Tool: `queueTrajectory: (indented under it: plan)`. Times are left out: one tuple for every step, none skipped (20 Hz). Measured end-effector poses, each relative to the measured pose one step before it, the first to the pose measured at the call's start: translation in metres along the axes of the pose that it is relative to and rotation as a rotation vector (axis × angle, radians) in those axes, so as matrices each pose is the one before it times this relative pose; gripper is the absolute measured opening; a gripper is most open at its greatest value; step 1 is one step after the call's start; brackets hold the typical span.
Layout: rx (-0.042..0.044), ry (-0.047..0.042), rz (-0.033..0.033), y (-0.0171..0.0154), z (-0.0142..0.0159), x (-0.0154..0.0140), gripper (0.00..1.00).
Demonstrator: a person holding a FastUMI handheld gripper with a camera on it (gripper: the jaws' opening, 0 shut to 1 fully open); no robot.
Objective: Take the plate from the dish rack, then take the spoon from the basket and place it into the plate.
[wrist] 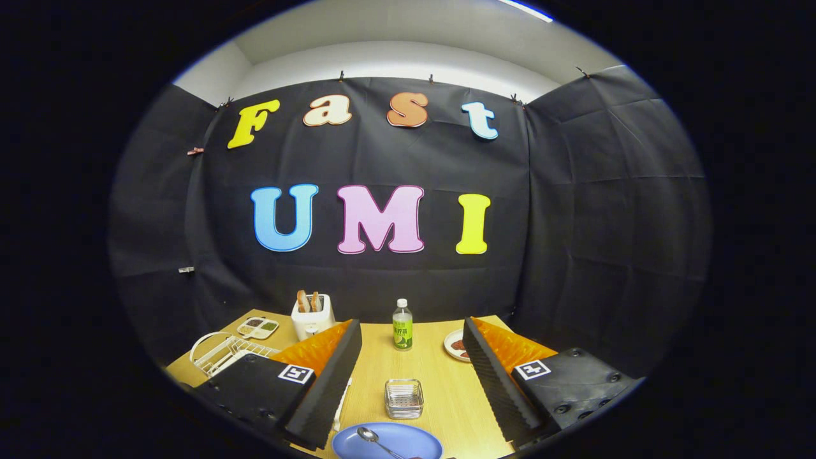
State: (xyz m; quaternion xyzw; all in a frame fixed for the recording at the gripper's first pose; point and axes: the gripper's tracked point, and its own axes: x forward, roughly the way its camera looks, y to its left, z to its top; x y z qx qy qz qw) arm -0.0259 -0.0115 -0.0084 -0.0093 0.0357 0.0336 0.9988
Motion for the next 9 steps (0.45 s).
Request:
queueTrajectory:
  plan:
    - [-0.00012, 0.00425, 0.00290, 0.00322, -0.00127, -0.00041, 0.98]
    - [-0.00120, 0.00459, 0.00235, 0.00205, -0.00207, 0.00054, 0.98]
    - [-0.00190, 0.00547, 0.00267, 0.00224, -0.00165, 0.00059, 0.98]
    - [-0.00212, 0.00348, 0.00169, 0.00176, -0.00112, 0.00089, 0.98]
    - [-0.00012, -0.00009, -0.00056, 0.00101, 0.00089, 0.00021, 0.98]
    - [0.00456, -0.00089, -0.00164, 0.00157, -0.00020, 0.00105, 0.98]
    - [0.00880, 0.00331, 0.00086, 0.00193, -0.00099, 0.00078, 0.98]
    - [0.00799, 0.00753, -0.00061, 0.00141, -0.00210, 0.00094, 0.98]
    - [0.00633, 0.01013, -0.00164, 0.00014, -0.00254, 0.00072, 0.98]
